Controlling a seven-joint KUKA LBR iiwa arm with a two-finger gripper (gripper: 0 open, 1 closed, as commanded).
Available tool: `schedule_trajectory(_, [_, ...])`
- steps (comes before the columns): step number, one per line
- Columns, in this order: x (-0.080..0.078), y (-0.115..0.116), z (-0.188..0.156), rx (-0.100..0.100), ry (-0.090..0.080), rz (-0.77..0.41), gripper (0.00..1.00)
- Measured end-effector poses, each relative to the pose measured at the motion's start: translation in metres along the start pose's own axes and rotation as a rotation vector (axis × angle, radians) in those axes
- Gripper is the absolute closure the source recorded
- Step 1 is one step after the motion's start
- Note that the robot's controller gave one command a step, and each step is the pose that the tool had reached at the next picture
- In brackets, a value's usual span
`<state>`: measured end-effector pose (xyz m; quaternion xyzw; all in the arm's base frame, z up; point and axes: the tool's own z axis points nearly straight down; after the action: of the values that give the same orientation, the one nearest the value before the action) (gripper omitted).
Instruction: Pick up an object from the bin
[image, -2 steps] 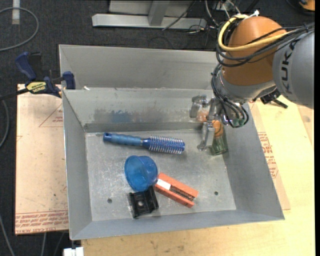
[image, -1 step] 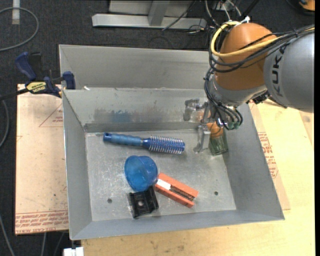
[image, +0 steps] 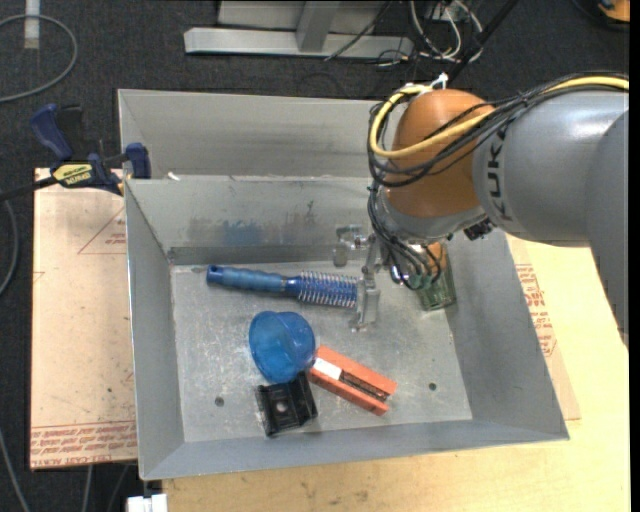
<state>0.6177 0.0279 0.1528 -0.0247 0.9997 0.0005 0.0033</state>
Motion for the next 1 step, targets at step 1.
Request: schedule_trajectory(1, [0.0079,0.0609,0.0536,-0.001,-0.003,-0.095,1.0])
